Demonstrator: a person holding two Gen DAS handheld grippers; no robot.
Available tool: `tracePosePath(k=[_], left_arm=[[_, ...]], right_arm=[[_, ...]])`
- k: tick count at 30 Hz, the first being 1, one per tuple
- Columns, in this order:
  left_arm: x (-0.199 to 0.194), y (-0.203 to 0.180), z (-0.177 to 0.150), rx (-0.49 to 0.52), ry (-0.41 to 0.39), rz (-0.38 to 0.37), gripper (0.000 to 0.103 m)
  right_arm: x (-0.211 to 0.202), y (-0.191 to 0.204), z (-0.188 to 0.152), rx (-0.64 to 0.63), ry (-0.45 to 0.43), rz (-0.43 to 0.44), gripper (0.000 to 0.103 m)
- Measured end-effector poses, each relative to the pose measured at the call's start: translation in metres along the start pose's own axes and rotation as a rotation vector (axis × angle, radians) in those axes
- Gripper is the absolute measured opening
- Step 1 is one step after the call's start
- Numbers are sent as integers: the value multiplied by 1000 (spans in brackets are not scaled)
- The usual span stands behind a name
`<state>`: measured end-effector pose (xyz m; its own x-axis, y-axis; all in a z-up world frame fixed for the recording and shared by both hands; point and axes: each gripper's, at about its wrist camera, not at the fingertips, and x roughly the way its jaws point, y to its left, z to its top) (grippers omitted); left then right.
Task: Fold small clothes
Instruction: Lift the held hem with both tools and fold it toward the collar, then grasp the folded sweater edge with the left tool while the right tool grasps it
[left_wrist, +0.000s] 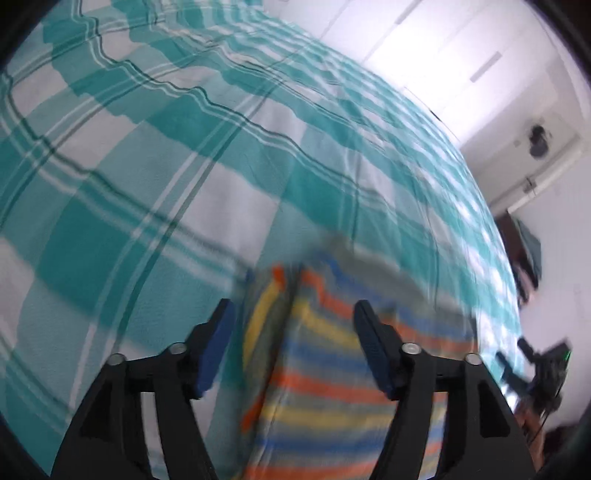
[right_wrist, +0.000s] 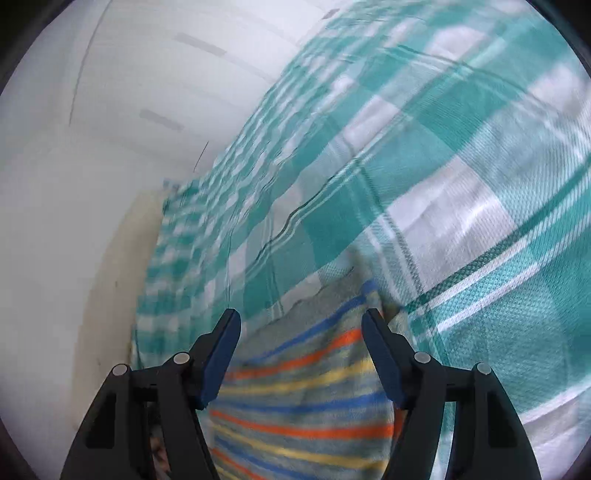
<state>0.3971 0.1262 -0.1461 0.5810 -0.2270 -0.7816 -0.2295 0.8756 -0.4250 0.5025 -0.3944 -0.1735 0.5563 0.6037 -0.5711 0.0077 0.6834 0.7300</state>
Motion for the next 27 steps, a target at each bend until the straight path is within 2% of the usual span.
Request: tracePosePath(k=[2,5,8,10,11,12,13,14,16,19,22,24,27], left_arm=[[-17,2,-28,61,6,16,80],[-30,11,-71,96,36,80,82],[-29,22,-91,67,69,71,82],[-24,22,-98,44,99,61,81],[-21,21,-99,39,105,59,74],[-19,18,-99,46,99,54,62],[-17,15,-99,61,97,56,10],[-17,12,-99,68,107,64,4],[-32,7,-100,86,81,44,4],[-49,4,-111,144,66,35,4],[-21,18,-132,157,155,93,4],[-17,20,-134,150,140,88,6],[-20,24,-131,94,126,78,17]], right_arm=[[-8,23,-18,-169,64,-67,69],[-27,40,-68,-350,166,-151,69],[-44,33,-118,-400,247,-240,69],[-44,24,-134,-374,274,-252,69],[-45,17,-140,-349,278,-259,69],[-44,10,-142,-312,272,-262,60],[-42,5,-142,-273,267,-240,49],[-45,-2,-144,-255,265,-234,6],[-47,-3,-139,-241,250,-260,4],[-74,6,-138,-251,230,-246,4],[-74,-10,-148,-246,271,-292,4],[-60,-38,-157,-191,305,-294,3],[-59,-43,-157,-170,262,-279,1]])
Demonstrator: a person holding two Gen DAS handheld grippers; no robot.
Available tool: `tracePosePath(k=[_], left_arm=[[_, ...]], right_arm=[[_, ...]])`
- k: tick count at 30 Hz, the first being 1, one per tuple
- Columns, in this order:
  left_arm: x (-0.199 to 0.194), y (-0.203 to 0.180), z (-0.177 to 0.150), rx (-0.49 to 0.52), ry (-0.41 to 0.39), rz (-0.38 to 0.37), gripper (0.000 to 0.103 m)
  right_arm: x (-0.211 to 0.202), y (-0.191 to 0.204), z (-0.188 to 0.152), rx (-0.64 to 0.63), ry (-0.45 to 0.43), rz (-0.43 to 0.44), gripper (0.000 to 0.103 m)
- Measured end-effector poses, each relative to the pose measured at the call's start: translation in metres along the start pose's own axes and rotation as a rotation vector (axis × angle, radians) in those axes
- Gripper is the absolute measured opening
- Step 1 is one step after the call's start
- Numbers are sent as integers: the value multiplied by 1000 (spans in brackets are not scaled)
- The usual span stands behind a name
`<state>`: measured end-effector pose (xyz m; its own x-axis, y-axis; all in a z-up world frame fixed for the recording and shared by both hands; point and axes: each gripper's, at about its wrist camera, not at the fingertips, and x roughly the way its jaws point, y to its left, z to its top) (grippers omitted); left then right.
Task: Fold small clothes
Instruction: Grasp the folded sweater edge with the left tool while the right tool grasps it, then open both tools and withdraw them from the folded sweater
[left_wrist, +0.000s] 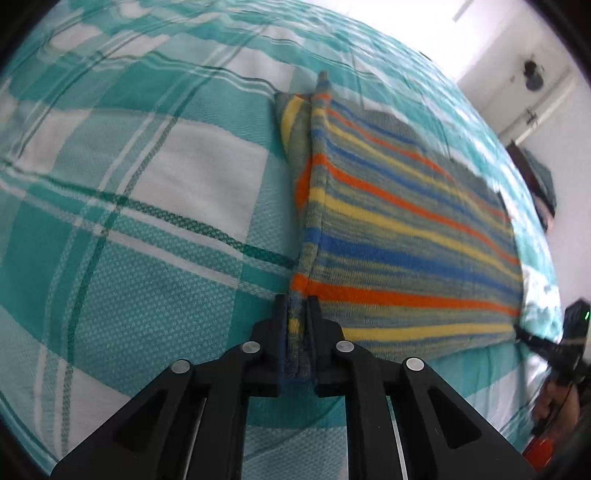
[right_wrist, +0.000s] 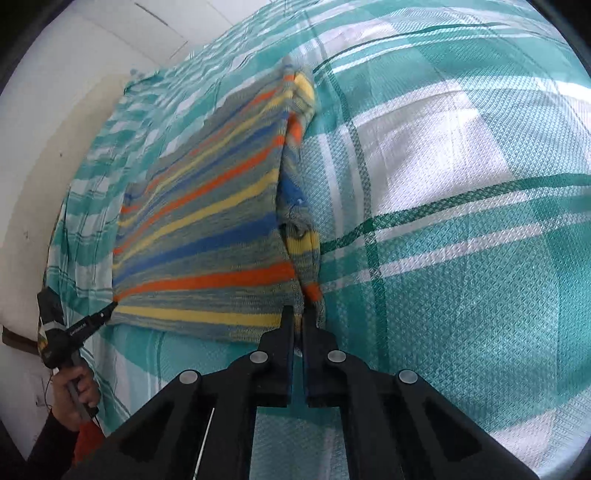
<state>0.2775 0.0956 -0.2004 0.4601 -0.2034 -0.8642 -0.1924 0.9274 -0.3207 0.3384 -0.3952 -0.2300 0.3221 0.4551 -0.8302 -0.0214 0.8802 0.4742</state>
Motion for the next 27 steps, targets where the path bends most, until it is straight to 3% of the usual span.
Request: tracePosePath(k=[3,5,7,9,10,17,27], left_arm=[[-8,-1,-2,-8,-6,25,34],[-22,-7,-8,23,-26,96,73],[-35,-13,-14,57,-74,180,91],[-43,-16,-19,87,-100,235,92],[-43,-17,-21,96,-94,248,92],[-41,-24,-30,137,-83,321,92],[-40,-16,-40,109,-68,321,92]], right_arm=[[-3,-1,-4,1,-29,7,3],[-12,-2,-9,14,-48,27,8],[-24,4,-16,0,-75,0,15],[-37,14,-25,-41,-109,-69,60],[-43,19,-30,-56,-132,-79,65],[-62,24,-70,-83,-149,-190,68],[-51,34,-102,-190,-151,-295,80]])
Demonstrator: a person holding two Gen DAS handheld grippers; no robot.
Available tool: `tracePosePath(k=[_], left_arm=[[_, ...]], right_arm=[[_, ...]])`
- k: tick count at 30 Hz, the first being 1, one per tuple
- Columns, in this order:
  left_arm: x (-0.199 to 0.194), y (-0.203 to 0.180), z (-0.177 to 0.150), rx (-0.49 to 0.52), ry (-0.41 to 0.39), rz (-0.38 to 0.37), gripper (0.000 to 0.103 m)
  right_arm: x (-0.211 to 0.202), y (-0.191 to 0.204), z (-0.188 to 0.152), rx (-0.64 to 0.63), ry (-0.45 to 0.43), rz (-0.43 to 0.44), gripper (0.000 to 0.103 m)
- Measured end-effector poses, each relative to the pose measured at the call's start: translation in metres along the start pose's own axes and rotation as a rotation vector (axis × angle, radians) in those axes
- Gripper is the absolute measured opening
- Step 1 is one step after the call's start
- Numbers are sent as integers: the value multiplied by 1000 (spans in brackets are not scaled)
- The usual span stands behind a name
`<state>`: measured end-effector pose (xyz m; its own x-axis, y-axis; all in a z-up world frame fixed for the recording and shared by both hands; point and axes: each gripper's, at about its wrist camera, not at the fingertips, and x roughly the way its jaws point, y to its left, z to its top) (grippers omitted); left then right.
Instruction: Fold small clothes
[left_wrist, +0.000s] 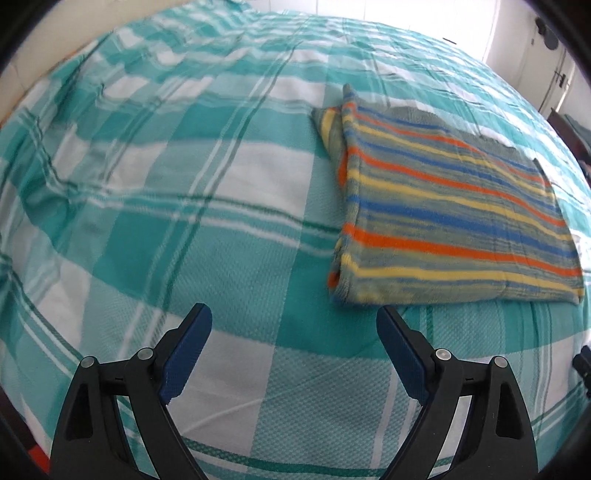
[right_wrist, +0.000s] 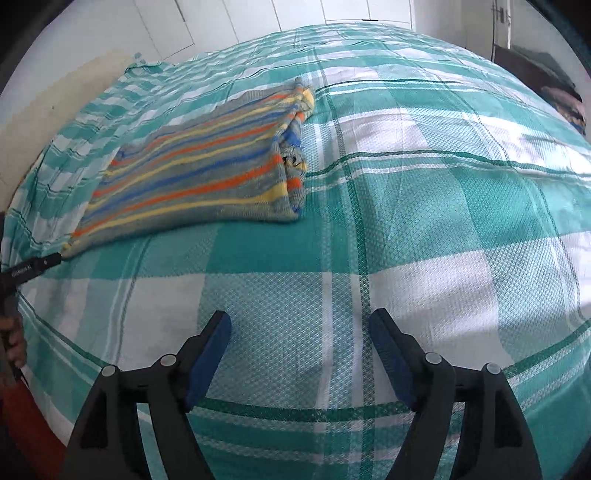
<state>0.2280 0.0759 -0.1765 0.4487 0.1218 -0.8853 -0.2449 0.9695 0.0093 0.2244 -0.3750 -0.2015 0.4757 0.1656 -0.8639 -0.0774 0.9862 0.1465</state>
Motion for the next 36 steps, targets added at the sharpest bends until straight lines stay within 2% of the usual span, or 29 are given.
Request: tracePosePath(k=[3,5,6,8,10,12,13,14,16,20,24,26,28,30,31,36], left_arm=[[2,13,-11,-84,8,-88,92],[-6,20,-10,-142,-47,-235,92],[-8,20,-7,-152,-63,-275,92],[-4,16,7,-161,-75,-322,97],[13,8,22,-161,-36,-317,95],[28,2,31,-162,-1,-310,76],[32,-1,32,-153,9,-315,48],[35,-4,32,-144,19,-323,27],[37,-3,28,-168,19,-350,12],[38,6,20,-233,6,-397,7],[40,8,19,-250,3,-415,6],[39,8,17,-249,-2,-421,6],[36,8,15,-246,-7,-423,6],[29,9,13,-241,-20,-424,5],[23,8,13,-235,-31,-424,4],[-30,-15,24,-164,-140,-466,4]], right_arm=[[1,8,1,-38,32,-35,82],[-5,14,6,-44,67,-63,81],[-10,18,10,-51,66,-71,81],[-22,35,24,-99,31,-83,81],[-32,63,48,-175,-10,-70,81],[-35,101,80,-250,-32,-10,81],[-33,118,95,-279,-34,24,81],[-29,140,112,-313,-34,64,81],[-12,188,146,-389,-23,124,81],[50,284,196,-514,65,175,81],[122,361,206,-543,191,157,80],[153,386,201,-549,233,95,78],[177,402,193,-574,246,1,71],[192,403,187,-583,255,-83,20],[190,398,190,-573,235,-93,11],[142,337,224,-409,159,100,8]])
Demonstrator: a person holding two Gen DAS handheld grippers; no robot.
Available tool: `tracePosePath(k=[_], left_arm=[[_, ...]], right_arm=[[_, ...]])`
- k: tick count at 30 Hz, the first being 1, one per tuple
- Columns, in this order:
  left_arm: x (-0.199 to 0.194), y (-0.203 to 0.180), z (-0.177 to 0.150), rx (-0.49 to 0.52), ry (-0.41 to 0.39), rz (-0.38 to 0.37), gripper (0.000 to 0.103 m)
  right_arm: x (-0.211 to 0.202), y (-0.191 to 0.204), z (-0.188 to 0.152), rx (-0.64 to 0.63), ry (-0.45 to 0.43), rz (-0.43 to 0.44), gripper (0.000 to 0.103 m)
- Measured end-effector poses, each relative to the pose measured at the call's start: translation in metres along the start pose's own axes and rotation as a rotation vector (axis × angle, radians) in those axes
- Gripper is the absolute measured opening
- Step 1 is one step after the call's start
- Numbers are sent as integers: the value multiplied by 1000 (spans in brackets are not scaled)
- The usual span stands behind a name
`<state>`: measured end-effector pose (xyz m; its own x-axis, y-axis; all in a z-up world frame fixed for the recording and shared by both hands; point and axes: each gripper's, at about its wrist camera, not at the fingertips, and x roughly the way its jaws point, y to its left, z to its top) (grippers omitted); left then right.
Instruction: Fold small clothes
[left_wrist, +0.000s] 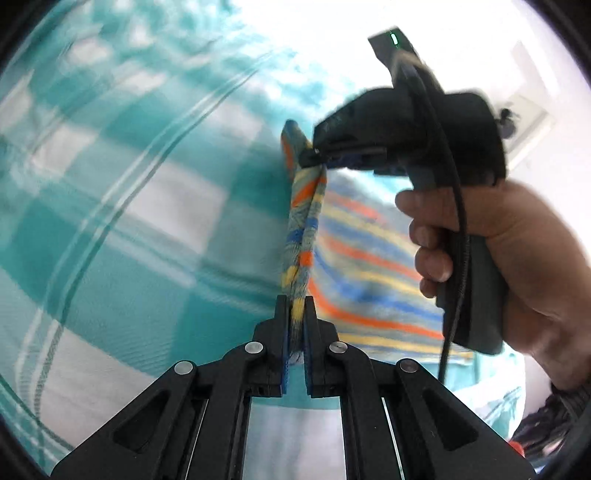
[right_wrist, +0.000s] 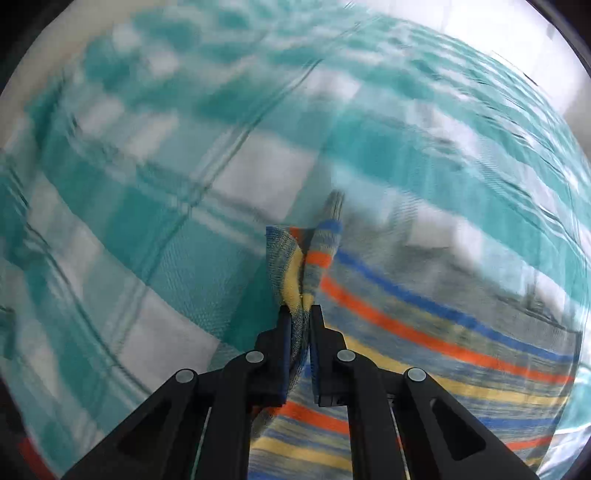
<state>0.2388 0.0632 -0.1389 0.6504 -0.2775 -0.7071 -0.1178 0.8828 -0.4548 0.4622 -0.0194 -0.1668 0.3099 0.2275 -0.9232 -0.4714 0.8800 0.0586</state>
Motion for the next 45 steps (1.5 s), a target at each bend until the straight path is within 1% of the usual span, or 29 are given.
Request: tracePosePath(k=[3,7,9,11,15,16,18,19,20,21,22,23,25,27,28,29,31,32,34,35,36,37,38,39,40,42,43,44,45], left_arm=[[-12,-52,7,98,-35,-61,4],[-3,-126,2,223,-21,-148,3],[20,-171,-11,304,15,-174,3],[47,-203,-29,356,64,-187,3],[107,-247,-63,441,168,-176,3],[126,-257,-75,480,214,-164,5],[143,-263,-87,520,264,-113,15],[142,-261,-90,521,276,-101,28],[136,-257,-88,509,275,-113,44],[124,-251,-85,489,261,-130,55],[105,-240,-81,465,231,-136,75],[89,-228,-78,443,194,-133,85],[53,-187,-61,353,98,-102,86],[38,-148,-48,241,53,-48,85],[36,-132,-43,200,52,-30,83],[40,-116,-36,153,62,-4,78],[50,-109,-31,119,78,4,74],[55,-110,-30,119,79,-3,72],[69,-121,-33,186,94,-4,69],[82,-132,-41,270,138,24,54],[91,-137,-47,324,186,66,38],[100,-138,-54,372,248,117,12],[102,-134,-59,376,279,122,11],[95,-128,-59,358,267,126,11],[85,-123,-57,334,254,148,10],[68,-119,-47,280,207,127,25],[61,-122,-41,266,174,102,45],[55,-128,-35,264,138,83,62],[52,-137,-31,273,103,72,67]], right_arm=[[-43,-56,-5,89,-66,73,8],[-91,-142,-23,185,-135,98,8],[-107,-192,-40,254,-156,110,8],[-112,-237,-60,306,-158,97,8],[-95,-309,-105,415,-135,67,8],[-83,-325,-115,446,-120,63,9],[-59,-342,-131,493,-84,84,10],[-52,-351,-140,529,-84,104,13],[-51,-360,-149,575,-106,124,30],[-54,-366,-156,611,-130,138,49],[-61,-370,-164,643,-165,158,52],[-73,-374,-172,663,-199,167,52],[-94,-371,-182,638,-227,150,52],[-121,-354,-195,558,-253,135,51],[-129,-346,-201,520,-260,149,50],[-139,-330,-205,468,-259,174,45],[-146,-300,-209,386,-239,240,40],[-147,-280,-209,334,-231,267,40],[-142,-253,-210,233,-218,298,38],[-132,-242,-214,186,-183,304,37],[-119,-238,-220,173,-132,268,33],[-103,-244,-231,202,-74,216,33],[-94,-252,-241,242,-39,196,31],[-88,-267,-256,312,-15,200,17],[-92,-276,-267,353,-23,203,13],[-112,-284,-278,368,-39,186,15],[-126,-285,-278,365,-68,207,15],[-132,-284,-273,359,-89,215,15],[-143,-282,-263,338,-121,216,15]])
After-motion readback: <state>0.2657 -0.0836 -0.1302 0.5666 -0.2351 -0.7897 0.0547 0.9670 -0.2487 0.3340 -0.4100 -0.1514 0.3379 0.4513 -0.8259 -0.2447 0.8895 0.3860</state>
